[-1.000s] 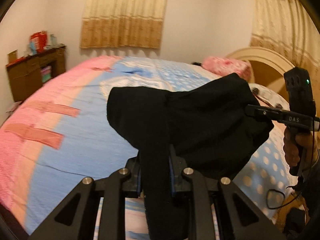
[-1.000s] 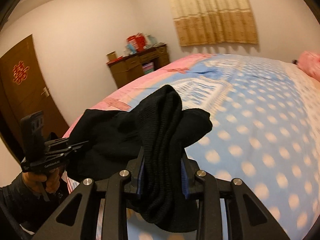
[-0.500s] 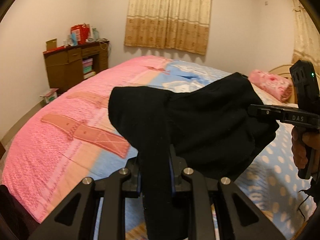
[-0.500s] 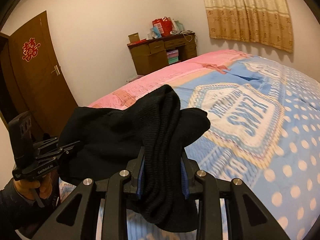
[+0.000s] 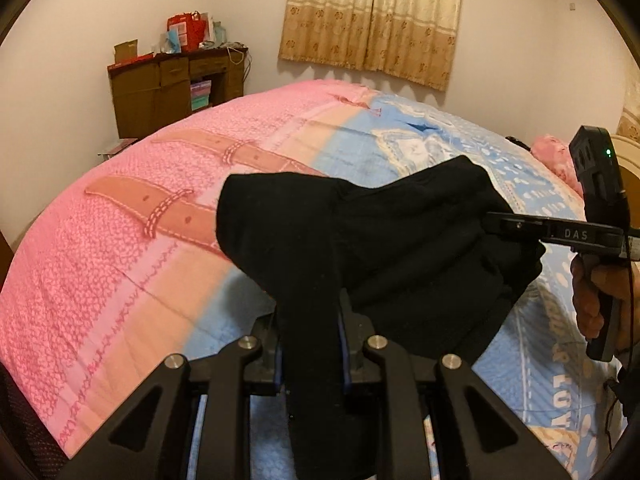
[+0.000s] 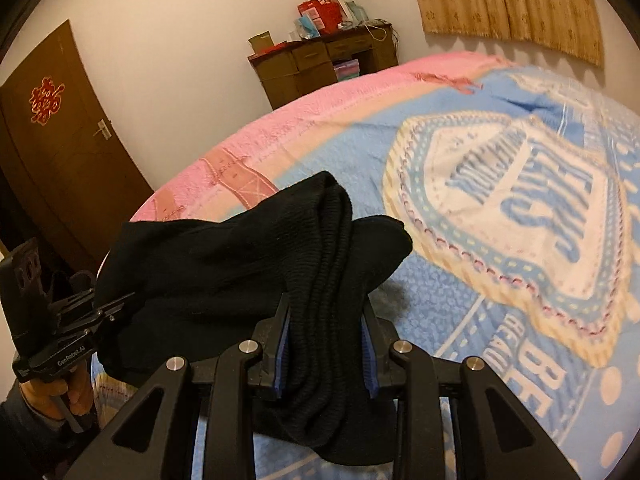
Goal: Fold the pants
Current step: 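Lower the folded pants onto the bed and open both grippers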
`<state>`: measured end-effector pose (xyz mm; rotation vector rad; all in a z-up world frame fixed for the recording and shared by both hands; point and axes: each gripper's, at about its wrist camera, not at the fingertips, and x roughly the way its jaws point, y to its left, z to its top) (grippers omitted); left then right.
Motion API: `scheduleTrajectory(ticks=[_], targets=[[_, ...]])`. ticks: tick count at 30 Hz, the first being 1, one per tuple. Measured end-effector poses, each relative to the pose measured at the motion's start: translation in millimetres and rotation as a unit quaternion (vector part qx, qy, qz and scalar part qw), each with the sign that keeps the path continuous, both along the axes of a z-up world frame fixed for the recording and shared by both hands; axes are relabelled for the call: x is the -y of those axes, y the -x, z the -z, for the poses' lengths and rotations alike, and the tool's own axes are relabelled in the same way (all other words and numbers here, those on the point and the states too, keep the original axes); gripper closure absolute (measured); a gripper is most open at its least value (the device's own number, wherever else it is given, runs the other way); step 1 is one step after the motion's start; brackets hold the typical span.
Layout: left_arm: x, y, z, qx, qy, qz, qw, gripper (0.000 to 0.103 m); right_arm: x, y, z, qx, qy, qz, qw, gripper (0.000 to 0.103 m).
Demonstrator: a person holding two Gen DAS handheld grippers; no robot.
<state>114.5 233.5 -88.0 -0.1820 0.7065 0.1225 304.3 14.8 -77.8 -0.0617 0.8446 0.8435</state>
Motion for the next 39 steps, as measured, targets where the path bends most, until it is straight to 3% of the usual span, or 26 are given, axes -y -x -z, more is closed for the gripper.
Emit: scheduleTrajectory(ticks=[11,15,18,21,28,39], targets=[[-1,-9,15,-0.015,-0.003,-0.008,0.9999,0.077,-4,-14,16,-0.010,0.014,0.004,1.000,0.072],[-4,-9,15,-0.012,0.001,-0.008,0.9999,0.069,1,-22,28,-0.032,0.010,0.013,0.999,0.063],[-5,-10,15,-0.011,-0.003,-0.013,0.9999,0.061,5,-26,32,-0.037,0.018,0.026,0.999,0.041],[-6,-5,11,-0.012,0.006,-0.011,0.9998,0.059,14,-22,27,-0.043,0.012,0.039,0.998,0.039],[9,22,-2,-0.002,0.004,-0.007,1.0000,0.052,49,21,0,0.006,0.026,0.076,0.997,0.038],[35,64,-33,0.043,-0.016,0.010,0.9989,0.041,93,128,-29,0.089,0.029,0.143,0.985,0.036]])
